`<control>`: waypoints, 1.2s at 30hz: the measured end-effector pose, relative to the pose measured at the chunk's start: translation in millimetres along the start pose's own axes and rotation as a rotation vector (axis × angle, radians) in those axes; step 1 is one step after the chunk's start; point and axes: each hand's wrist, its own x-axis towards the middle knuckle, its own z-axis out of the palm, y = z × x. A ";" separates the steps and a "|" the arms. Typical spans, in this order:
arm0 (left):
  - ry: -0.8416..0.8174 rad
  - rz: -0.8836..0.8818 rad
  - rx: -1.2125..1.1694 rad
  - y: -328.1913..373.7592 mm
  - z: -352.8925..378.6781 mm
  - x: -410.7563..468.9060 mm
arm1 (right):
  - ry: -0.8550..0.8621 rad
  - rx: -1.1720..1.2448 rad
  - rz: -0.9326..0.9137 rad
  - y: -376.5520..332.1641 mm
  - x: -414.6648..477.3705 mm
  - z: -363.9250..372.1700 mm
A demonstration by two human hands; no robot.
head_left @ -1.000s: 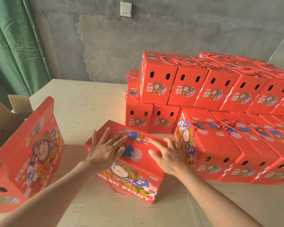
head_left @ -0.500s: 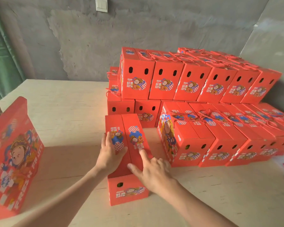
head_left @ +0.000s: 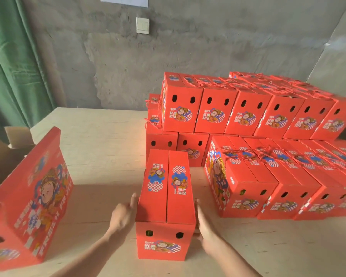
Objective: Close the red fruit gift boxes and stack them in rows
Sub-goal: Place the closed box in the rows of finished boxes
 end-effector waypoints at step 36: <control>-0.195 0.560 0.249 67.8 -31.5 11.2 | -0.069 -0.220 -0.617 -218.2 -90.4 56.7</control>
